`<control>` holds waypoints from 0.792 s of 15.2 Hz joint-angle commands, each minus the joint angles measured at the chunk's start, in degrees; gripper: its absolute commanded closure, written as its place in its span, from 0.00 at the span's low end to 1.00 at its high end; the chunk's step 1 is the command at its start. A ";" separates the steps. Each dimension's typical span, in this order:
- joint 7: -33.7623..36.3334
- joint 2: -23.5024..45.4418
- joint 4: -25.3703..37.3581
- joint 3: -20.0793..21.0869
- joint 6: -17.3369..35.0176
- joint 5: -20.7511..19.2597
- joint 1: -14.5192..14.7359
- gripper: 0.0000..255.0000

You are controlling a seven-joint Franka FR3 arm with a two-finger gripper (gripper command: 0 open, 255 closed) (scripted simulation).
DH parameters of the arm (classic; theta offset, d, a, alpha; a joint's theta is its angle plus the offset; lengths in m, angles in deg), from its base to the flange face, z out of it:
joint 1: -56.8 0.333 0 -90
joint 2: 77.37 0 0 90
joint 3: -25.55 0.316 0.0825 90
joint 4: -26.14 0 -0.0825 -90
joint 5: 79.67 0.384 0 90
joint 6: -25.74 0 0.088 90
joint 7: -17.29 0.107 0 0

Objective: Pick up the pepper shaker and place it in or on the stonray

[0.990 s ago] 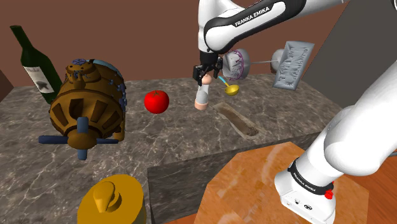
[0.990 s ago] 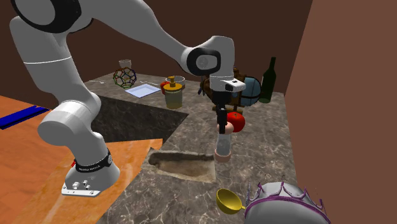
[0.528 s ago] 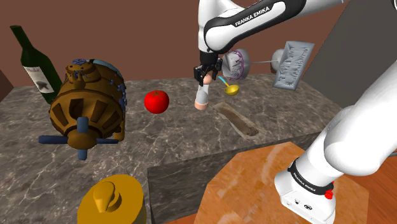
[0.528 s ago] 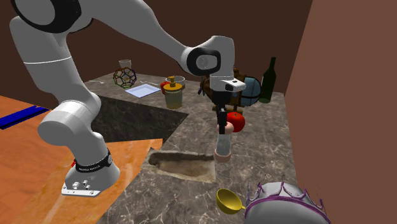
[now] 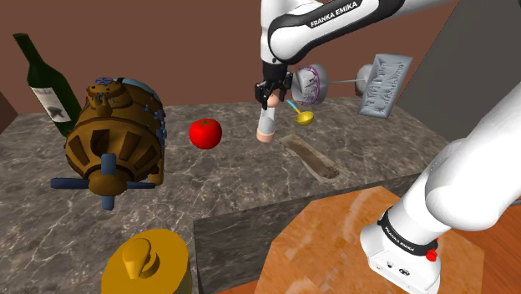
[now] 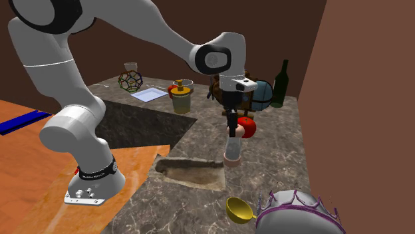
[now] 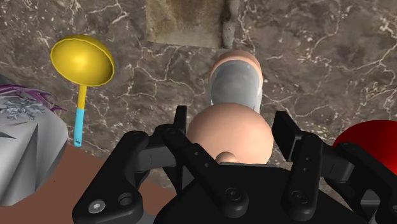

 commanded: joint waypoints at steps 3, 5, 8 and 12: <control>-0.66 -1.31 1.81 0.05 -3.07 0.46 0.07 1.00; -0.97 -1.85 2.78 0.07 -4.55 0.65 0.10 1.00; -1.42 -2.55 4.33 0.09 -6.77 0.91 0.14 1.00; -1.99 -3.33 6.57 0.13 -9.74 1.21 0.19 1.00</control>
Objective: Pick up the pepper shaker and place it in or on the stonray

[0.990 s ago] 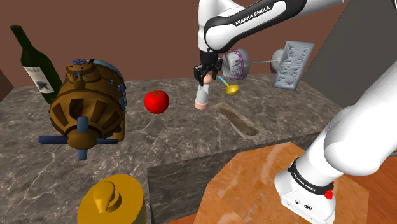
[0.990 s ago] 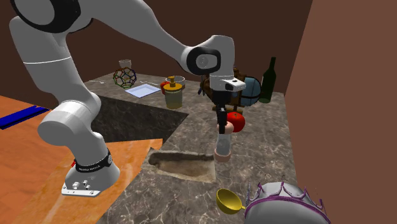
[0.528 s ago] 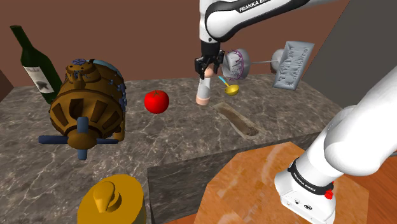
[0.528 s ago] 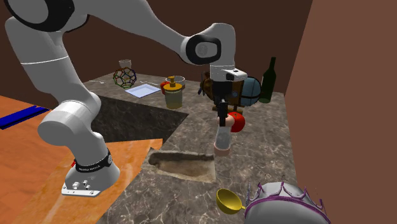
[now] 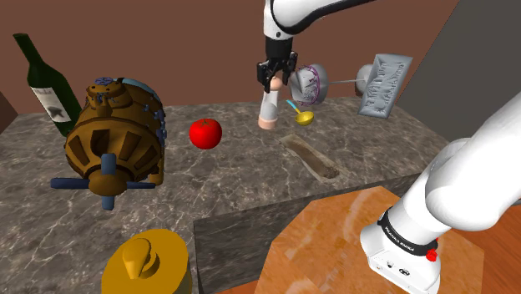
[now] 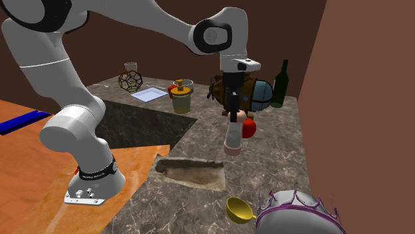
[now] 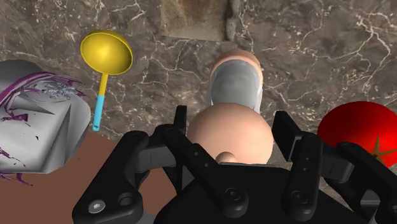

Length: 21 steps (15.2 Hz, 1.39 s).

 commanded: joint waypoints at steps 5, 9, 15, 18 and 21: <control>-0.81 -0.83 3.69 0.05 -4.46 0.37 0.06 1.00; -1.73 -5.48 1.37 -0.22 -6.66 0.70 -0.07 1.00; -3.97 -18.70 -7.65 -1.28 -10.54 1.05 -0.39 1.00; -5.20 -25.24 -11.17 -1.88 -13.39 1.02 -0.52 1.00; -6.50 -31.69 -14.01 -2.51 -16.82 0.83 -0.67 1.00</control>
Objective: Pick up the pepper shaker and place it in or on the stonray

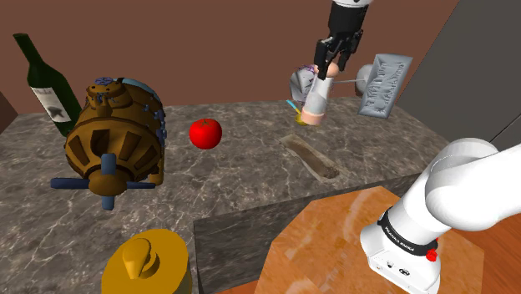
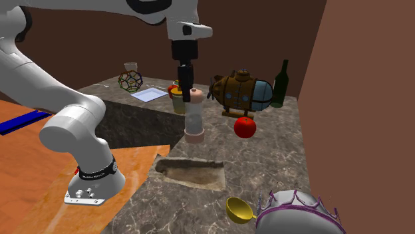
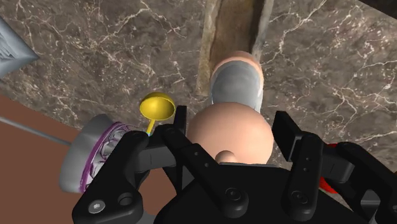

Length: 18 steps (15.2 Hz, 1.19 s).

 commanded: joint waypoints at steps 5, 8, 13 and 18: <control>-1.59 -7.16 -4.59 -1.08 -2.36 -0.53 -0.33 1.00; -1.24 -7.50 -7.11 -1.17 -0.21 -0.63 -0.31 1.00; -0.65 -7.84 -11.15 -1.31 3.45 -0.83 -0.31 1.00; -0.03 -7.85 -14.98 -1.45 7.23 -1.09 -0.34 1.00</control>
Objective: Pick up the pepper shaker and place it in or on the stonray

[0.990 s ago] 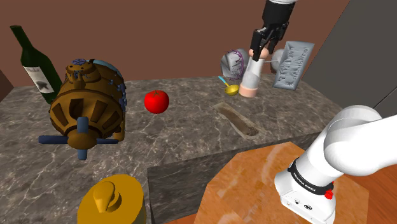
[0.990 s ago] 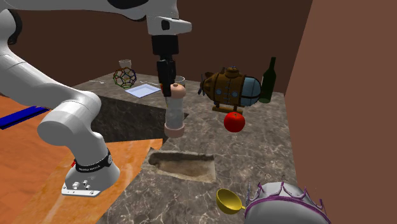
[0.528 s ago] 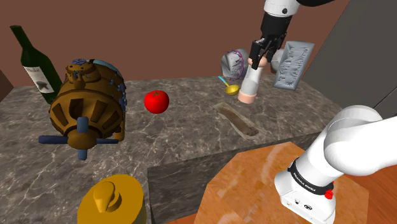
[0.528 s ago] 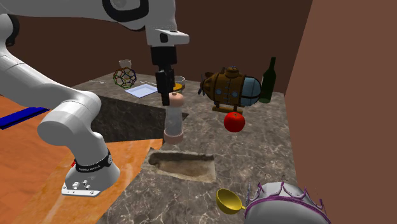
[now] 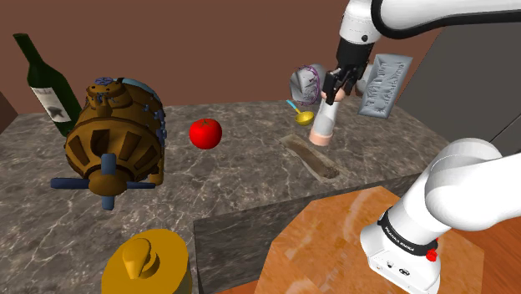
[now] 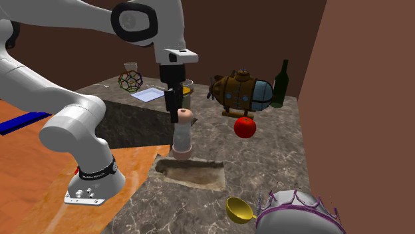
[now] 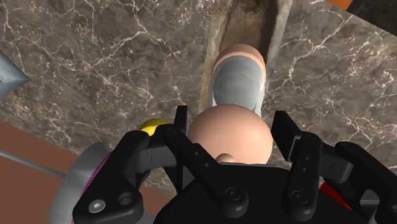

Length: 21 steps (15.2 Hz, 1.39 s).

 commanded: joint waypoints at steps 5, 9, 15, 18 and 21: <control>0.88 0.49 -4.25 -0.08 4.71 -0.31 -0.02 1.00; 1.43 1.07 -6.97 -0.18 7.97 -0.62 -0.11 1.00; 1.80 1.61 -8.65 -0.25 10.16 -0.85 -0.18 1.00; 1.80 1.61 -8.65 -0.25 10.16 -0.85 -0.18 1.00; 1.80 1.61 -8.65 -0.25 10.16 -0.84 -0.18 0.00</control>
